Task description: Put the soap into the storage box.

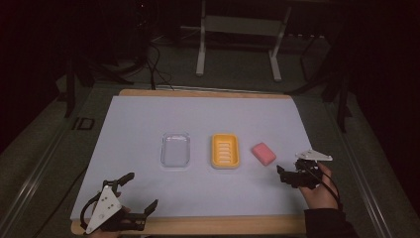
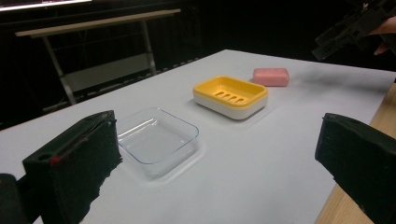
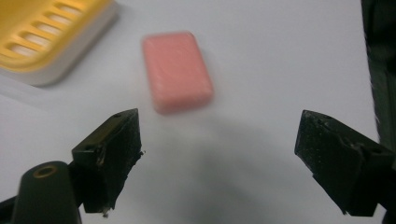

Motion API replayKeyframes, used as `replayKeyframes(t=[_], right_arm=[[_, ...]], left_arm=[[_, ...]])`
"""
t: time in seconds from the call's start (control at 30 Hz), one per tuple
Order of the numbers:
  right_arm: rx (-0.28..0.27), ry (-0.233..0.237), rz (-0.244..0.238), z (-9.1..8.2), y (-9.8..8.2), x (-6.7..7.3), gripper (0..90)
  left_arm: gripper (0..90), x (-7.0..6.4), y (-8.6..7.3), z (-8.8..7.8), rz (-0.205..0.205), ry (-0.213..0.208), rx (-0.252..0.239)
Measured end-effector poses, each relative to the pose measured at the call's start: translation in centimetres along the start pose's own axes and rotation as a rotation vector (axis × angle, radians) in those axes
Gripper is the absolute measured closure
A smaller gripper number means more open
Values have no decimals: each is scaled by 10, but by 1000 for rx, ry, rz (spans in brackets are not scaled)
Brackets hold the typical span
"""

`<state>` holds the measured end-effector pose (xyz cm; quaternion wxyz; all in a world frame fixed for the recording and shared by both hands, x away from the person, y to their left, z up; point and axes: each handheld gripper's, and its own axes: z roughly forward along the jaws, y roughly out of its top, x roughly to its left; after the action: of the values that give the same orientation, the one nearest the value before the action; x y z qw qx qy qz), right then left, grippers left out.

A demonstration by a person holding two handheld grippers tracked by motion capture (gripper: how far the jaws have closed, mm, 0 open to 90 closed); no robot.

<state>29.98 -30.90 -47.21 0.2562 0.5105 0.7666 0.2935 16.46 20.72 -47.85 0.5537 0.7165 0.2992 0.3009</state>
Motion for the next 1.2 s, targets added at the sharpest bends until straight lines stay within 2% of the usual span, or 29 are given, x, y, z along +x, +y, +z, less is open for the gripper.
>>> replayKeyframes(t=[0.03,0.07,0.1,0.13,0.17,0.2,0.23,0.27,0.3,0.37,0.4,0.43,0.47,0.53,0.6,0.63,0.67,0.7,0.77,0.8,0.9,1.0,1.07,1.2], right_arm=[[35,-2,14,1,0,-1,142],[35,-2,14,1,0,-1,142],[57,1,26,2,0,-2,142],[111,12,44,4,1,-5,144],[212,37,98,7,2,-9,190],[212,37,98,7,2,-9,190],[256,52,127,8,3,-12,200],[256,52,127,8,3,-12,200],[303,64,154,6,4,-17,182],[316,71,157,6,5,-18,182],[386,96,175,6,6,-21,188],[386,96,175,6,6,-21,188],[437,102,176,6,6,-22,191],[479,114,172,6,6,-23,195],[548,138,173,7,6,-24,195],[548,138,173,7,6,-24,195],[602,149,164,8,5,-24,197],[602,149,164,8,5,-24,197],[650,167,143,9,3,-23,197],[650,167,143,9,3,-23,197],[704,200,116,10,3,-22,198],[731,219,93,9,3,-20,201],[753,248,39,8,6,-19,201],[767,269,2,6,8,-18,199]], left_arm=[[2,0,0,0,0,0,0],[2,0,0,0,0,0,0],[2,0,0,0,-1,-1,1],[2,0,0,0,1,0,3],[2,0,0,0,2,0,3],[2,0,0,0,1,0,2],[2,0,0,0,-2,-1,1],[2,0,0,0,-2,-1,1],[2,0,0,0,1,0,3],[2,0,0,0,1,-1,6],[2,0,0,1,4,0,10],[2,0,0,1,4,0,9],[2,0,0,1,6,-1,10],[2,-1,0,1,7,0,10],[2,0,0,1,6,1,10],[2,0,0,1,5,0,10],[2,0,0,1,4,0,10],[2,0,0,1,4,-1,11],[2,0,0,1,5,-3,11],[2,0,0,1,5,-3,11],[2,0,-1,1,5,-5,13],[2,-1,-1,1,4,-7,13],[2,-1,-1,1,3,-7,14],[2,0,-1,1,4,-8,13]])
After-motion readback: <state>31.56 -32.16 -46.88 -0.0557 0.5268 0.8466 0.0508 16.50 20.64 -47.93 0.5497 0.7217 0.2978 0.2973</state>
